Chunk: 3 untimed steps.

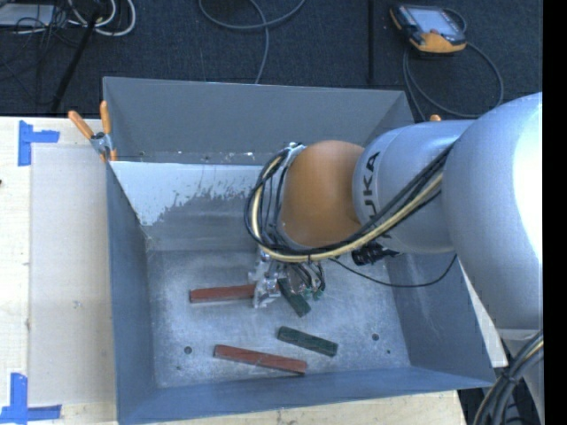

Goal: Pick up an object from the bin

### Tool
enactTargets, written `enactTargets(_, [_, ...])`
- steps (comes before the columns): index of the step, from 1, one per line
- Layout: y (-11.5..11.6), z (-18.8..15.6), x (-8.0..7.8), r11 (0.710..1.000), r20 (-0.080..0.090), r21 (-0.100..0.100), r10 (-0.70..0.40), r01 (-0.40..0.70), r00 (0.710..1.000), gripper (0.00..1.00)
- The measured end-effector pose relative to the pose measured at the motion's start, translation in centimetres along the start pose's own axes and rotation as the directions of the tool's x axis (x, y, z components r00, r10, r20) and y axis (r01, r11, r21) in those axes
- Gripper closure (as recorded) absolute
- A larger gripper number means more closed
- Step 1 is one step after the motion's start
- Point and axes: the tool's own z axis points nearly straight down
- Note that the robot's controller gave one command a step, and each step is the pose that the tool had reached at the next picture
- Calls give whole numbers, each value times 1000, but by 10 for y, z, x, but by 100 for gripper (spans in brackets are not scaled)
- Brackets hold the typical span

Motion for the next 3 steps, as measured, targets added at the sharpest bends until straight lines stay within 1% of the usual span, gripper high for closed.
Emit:
enactTargets(1, [-1, 0, 0, 1000, 0, 0, -1, 1, 1000, 100])
enactTargets(2, [53, -46, -43, 982, -8, 1, -187, 187, 982, 100])
enactTargets(3, [52, -46, -43, 983, -9, 3, -185, 185, 983, 100])
